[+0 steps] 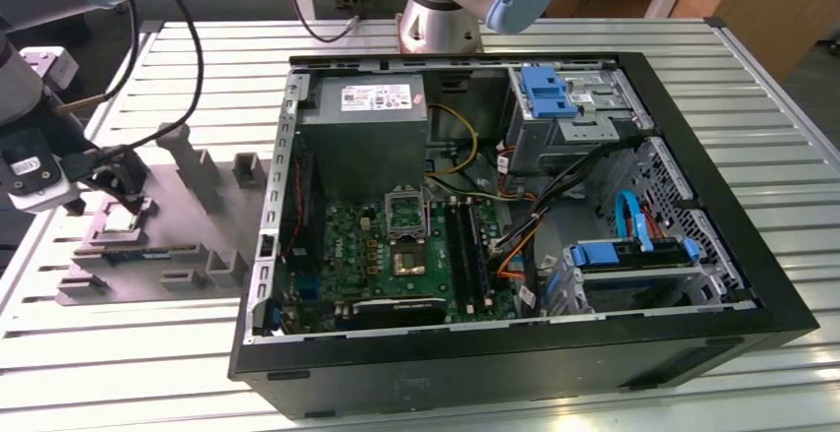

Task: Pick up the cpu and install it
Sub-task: 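Pick up the cpu and move it towards the insertion slot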

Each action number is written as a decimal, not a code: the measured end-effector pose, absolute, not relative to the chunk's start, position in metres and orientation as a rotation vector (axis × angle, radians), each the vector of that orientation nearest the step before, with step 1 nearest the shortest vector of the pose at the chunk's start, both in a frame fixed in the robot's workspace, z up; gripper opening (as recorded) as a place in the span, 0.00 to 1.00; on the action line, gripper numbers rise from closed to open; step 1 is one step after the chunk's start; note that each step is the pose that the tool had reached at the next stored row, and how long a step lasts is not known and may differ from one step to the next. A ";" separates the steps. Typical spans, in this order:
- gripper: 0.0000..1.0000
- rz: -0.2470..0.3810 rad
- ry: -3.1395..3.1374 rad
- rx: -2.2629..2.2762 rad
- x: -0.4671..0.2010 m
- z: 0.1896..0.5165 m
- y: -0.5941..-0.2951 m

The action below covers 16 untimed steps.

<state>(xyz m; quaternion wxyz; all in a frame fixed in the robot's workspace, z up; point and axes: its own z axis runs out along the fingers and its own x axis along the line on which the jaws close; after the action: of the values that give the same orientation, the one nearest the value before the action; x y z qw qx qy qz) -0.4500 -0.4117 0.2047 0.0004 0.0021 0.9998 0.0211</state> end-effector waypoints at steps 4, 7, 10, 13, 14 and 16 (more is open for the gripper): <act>0.71 0.066 3.140 0.013 -0.449 0.200 -0.412; 0.71 0.066 3.140 0.013 -0.449 0.200 -0.412; 0.71 0.066 3.140 0.013 -0.449 0.200 -0.412; 0.71 0.066 3.140 0.013 -0.449 0.200 -0.412; 0.71 0.066 3.140 0.013 -0.449 0.200 -0.412; 0.63 0.066 3.140 0.013 -0.449 0.200 -0.412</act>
<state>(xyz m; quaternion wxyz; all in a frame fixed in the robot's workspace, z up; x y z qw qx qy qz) -0.4494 -0.4119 0.2000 0.0005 0.0041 0.9998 0.0211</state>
